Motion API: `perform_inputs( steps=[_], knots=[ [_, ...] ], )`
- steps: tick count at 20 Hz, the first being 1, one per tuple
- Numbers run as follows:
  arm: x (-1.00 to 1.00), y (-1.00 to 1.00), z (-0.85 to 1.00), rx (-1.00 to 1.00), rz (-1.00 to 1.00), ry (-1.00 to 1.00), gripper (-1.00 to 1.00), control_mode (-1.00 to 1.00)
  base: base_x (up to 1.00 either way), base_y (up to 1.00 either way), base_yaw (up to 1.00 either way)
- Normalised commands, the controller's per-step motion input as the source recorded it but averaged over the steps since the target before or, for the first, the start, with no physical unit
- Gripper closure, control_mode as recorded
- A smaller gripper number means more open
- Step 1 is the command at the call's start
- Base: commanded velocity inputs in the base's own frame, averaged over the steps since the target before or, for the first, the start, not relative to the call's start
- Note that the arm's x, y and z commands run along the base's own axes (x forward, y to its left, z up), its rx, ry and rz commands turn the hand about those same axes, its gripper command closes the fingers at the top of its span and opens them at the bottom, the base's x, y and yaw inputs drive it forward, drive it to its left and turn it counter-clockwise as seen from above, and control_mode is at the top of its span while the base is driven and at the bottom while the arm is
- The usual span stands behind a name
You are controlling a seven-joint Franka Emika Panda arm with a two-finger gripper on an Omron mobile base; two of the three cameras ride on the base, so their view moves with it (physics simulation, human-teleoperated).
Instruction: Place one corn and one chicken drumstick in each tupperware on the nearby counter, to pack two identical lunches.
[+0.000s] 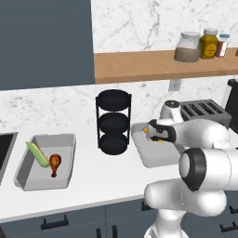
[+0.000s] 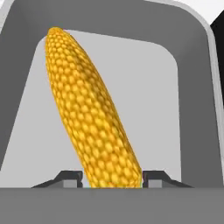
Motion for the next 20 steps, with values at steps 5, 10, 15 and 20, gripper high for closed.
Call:
perform_inputs(
  steps=[5,10,15,20],
  knots=[
    [-0.05,0.0,0.08,0.0,-0.03,0.0,-1.0,-1.0,0.0,0.0,0.0],
    [-0.72,0.0,0.82,0.0,-0.11,0.0,-1.0,-1.0,0.0,0.0,0.0],
    [-1.0,0.0,0.96,0.0,-0.08,0.0,-1.0,-1.0,0.0,0.0,0.0],
    [-0.8,0.0,0.67,0.0,-0.02,0.0,-1.0,1.0,-0.2,-0.03,0.0]
  ],
)
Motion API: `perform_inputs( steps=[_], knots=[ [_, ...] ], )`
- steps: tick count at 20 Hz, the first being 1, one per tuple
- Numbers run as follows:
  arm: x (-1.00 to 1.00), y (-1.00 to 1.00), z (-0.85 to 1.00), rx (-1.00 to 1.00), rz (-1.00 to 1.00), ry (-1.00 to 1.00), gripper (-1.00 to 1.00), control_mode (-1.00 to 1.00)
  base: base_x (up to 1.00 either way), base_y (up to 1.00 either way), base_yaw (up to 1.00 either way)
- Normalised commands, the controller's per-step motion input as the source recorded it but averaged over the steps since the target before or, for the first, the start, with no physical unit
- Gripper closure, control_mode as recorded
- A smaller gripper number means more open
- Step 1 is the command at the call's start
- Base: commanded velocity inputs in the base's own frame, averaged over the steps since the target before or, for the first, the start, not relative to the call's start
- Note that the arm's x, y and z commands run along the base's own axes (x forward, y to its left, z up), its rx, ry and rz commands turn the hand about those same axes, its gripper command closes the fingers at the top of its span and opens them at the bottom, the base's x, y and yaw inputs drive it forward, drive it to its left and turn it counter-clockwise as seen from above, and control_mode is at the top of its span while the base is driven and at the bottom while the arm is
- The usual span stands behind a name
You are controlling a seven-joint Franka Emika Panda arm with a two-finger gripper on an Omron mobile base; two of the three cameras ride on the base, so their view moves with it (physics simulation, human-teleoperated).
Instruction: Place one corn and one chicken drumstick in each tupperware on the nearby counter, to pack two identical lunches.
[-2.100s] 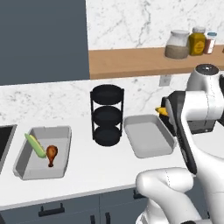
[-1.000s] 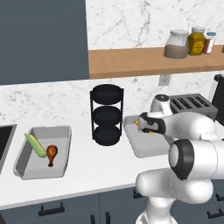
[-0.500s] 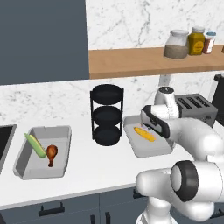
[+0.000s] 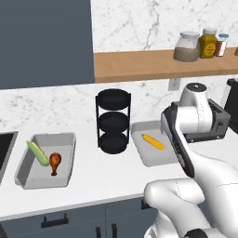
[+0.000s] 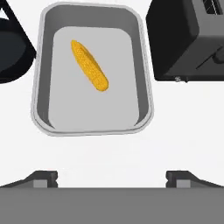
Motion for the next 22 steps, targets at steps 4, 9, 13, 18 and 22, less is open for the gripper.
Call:
perform_inputs(
  steps=[4,9,13,18,22],
  knots=[
    [0.0,0.0,0.0,0.0,0.0,0.0,-1.0,1.0,-1.0,-0.67,0.04],
    [0.0,0.0,0.0,0.0,0.0,0.0,-1.0,1.0,-1.0,-1.0,-0.06],
    [0.0,0.0,0.0,0.0,0.0,0.0,-1.0,1.0,-1.0,-1.0,-0.32],
    [0.0,0.0,0.0,0.0,0.0,0.0,-1.0,1.0,-0.57,-1.0,-0.42],
    [0.0,0.0,0.0,0.0,0.0,0.0,-1.0,1.0,0.39,-1.0,-0.29]
  ],
)
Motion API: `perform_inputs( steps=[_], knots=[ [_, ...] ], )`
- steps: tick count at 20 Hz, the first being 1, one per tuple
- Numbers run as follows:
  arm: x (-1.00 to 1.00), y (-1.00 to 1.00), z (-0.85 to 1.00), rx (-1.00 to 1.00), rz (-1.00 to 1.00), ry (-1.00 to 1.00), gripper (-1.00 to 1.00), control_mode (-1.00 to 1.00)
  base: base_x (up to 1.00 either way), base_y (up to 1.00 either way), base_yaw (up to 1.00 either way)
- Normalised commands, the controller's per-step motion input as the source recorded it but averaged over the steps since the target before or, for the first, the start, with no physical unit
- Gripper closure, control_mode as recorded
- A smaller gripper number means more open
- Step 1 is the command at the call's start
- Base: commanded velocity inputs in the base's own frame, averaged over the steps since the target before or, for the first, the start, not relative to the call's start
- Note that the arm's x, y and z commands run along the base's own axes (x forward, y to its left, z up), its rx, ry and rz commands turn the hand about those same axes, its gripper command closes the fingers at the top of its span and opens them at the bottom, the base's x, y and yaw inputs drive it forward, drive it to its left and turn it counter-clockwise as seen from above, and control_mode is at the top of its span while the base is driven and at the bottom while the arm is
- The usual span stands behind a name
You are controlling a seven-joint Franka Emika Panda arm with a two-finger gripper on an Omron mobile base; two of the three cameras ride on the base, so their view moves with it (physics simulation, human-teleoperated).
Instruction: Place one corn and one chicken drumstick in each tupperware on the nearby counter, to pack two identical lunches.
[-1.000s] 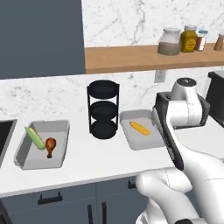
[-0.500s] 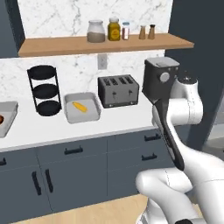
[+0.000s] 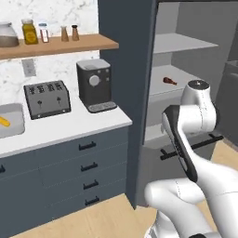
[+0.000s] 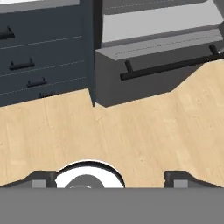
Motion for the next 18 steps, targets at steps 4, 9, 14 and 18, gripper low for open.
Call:
perform_inputs(
  steps=[4,9,14,18],
  knots=[
    [0.0,0.0,0.0,0.0,0.0,0.0,-1.0,1.0,0.63,-1.0,-0.07],
    [0.0,0.0,0.0,0.0,0.0,0.0,-1.0,1.0,0.59,-0.68,0.05],
    [0.0,0.0,0.0,0.0,0.0,0.0,-1.0,1.0,0.49,-0.33,0.19],
    [0.0,0.0,0.0,0.0,0.0,0.0,-1.0,1.0,0.5,-0.55,0.31]
  ],
)
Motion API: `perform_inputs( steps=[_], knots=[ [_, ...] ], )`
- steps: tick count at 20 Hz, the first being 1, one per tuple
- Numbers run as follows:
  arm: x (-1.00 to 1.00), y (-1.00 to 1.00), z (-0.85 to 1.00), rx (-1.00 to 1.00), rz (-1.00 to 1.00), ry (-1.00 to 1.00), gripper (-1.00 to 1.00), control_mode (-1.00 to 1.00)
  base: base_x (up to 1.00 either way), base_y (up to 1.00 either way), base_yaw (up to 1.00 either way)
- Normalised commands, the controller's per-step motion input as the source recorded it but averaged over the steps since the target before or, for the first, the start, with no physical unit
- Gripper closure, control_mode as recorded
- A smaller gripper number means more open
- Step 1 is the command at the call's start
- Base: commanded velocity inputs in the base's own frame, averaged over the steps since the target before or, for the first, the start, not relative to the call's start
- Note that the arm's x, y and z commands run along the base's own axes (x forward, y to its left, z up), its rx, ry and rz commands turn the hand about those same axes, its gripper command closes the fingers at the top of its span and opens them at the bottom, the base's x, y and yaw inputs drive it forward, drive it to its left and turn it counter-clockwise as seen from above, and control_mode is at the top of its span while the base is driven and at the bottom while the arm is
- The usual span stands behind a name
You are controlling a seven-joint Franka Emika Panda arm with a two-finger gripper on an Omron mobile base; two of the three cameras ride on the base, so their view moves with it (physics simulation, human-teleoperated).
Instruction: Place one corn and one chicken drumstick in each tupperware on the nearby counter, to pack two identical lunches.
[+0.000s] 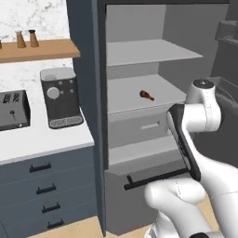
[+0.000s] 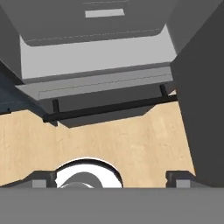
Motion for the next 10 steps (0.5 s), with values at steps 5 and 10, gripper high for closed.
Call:
perform_inputs(
  steps=[5,10],
  knots=[
    [0.0,0.0,0.0,0.0,0.0,0.0,-1.0,1.0,0.64,-0.66,0.27],
    [0.0,0.0,0.0,0.0,0.0,0.0,-1.0,1.0,0.93,-0.12,0.09]
  ],
)
